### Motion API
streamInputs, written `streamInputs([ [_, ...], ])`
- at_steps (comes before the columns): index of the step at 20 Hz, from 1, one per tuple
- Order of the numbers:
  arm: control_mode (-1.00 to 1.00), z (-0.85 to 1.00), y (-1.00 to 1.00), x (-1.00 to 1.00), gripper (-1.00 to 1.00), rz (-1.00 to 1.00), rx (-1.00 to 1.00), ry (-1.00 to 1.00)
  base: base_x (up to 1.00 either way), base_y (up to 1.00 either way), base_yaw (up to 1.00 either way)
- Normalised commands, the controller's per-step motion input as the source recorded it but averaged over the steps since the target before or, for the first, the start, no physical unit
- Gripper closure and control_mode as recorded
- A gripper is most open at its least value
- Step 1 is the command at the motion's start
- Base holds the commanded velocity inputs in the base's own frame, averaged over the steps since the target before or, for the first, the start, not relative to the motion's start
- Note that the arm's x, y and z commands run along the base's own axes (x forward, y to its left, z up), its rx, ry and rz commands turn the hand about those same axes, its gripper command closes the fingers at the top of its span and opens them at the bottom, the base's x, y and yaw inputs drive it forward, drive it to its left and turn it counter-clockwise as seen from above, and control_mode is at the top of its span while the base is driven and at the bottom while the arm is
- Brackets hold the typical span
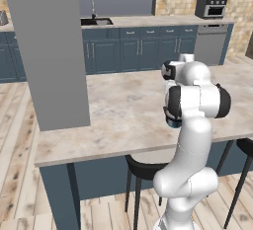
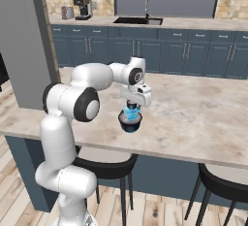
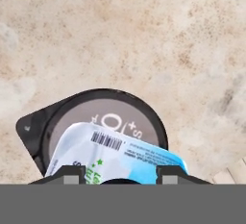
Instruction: Stack the yogurt containers by placing the smaller containers on top of the larger containers.
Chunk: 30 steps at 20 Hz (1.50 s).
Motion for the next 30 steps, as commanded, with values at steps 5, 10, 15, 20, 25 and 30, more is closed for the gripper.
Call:
streamInputs([
  [5, -1.0, -0.06, 0.0, -0.17, -1.0, -0.06, 0.0, 0.0, 0.0, 0.0, 0.0],
  [10, -1.0, -0.02, 0.0, -0.16, -1.0, -0.06, 0.0, 0.0, 0.0, 0.0, 0.0],
  [15, -1.0, 0.0, 0.0, -0.14, -1.0, -0.05, 0.0, 0.0, 0.0, 0.0, 0.0],
  [20, -1.0, 0.0, 0.0, -0.02, -1.0, -0.05, 0.0, 0.0, 0.0, 0.0, 0.0],
  [25, -1.0, 0.14, -0.01, 0.0, -1.0, -0.04, 0.0, 0.0, 0.0, 0.0, 0.0],
  [30, -1.0, 0.22, 0.0, 0.0, -1.0, -0.01, 0.0, 0.0, 0.0, 0.0, 0.0],
])
